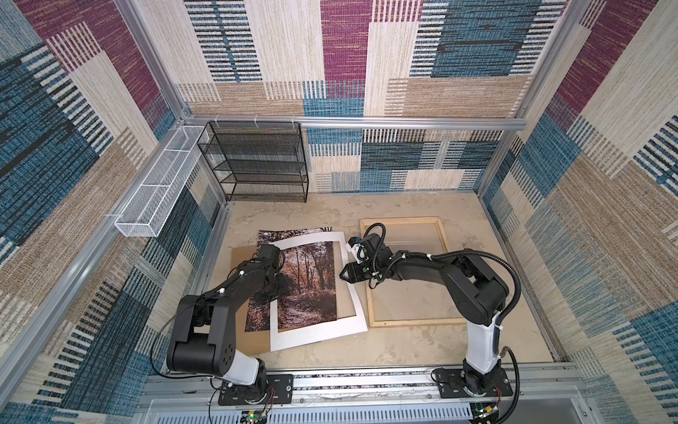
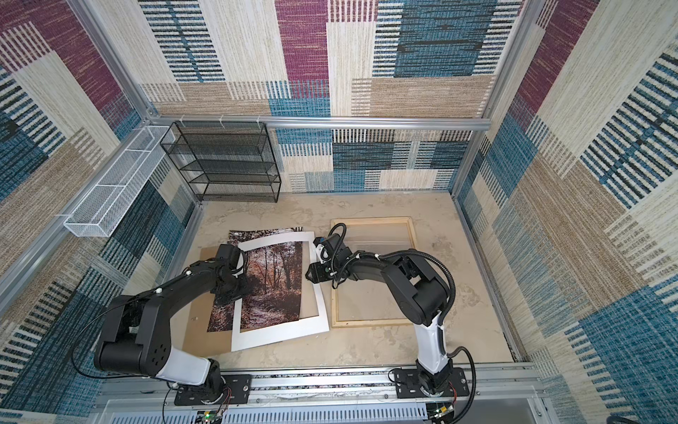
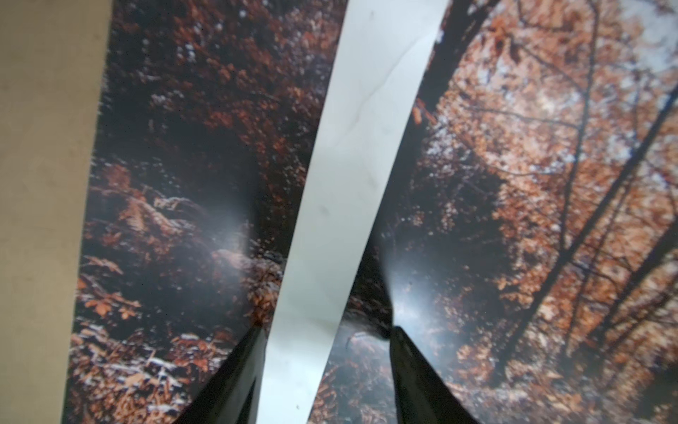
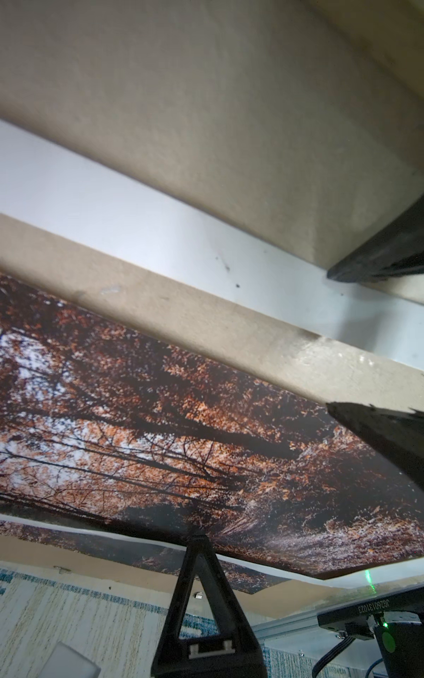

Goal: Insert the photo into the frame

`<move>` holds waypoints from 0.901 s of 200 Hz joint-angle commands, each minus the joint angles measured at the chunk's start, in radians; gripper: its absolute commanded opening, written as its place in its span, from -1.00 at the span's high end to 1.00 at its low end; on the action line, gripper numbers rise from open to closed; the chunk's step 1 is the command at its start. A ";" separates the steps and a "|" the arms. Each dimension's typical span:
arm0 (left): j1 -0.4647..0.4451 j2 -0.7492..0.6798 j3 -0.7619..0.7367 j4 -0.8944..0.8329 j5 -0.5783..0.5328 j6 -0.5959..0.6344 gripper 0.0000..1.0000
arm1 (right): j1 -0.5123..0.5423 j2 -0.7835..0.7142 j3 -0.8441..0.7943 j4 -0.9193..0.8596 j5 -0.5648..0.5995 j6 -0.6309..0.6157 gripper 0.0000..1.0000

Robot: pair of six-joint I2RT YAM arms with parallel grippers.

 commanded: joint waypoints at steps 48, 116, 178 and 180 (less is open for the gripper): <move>-0.016 -0.034 -0.023 0.004 0.213 -0.008 -0.13 | 0.000 0.020 0.000 -0.094 0.042 0.004 -0.10; -0.024 -0.046 -0.005 -0.002 0.218 0.003 0.09 | 0.000 0.016 0.003 -0.097 0.049 0.002 -0.10; -0.026 -0.051 0.022 -0.041 0.183 0.020 0.36 | 0.001 0.014 0.009 -0.091 0.044 -0.003 -0.09; -0.026 -0.052 0.022 -0.043 0.183 0.020 0.36 | 0.001 0.014 0.009 -0.091 0.044 -0.003 -0.09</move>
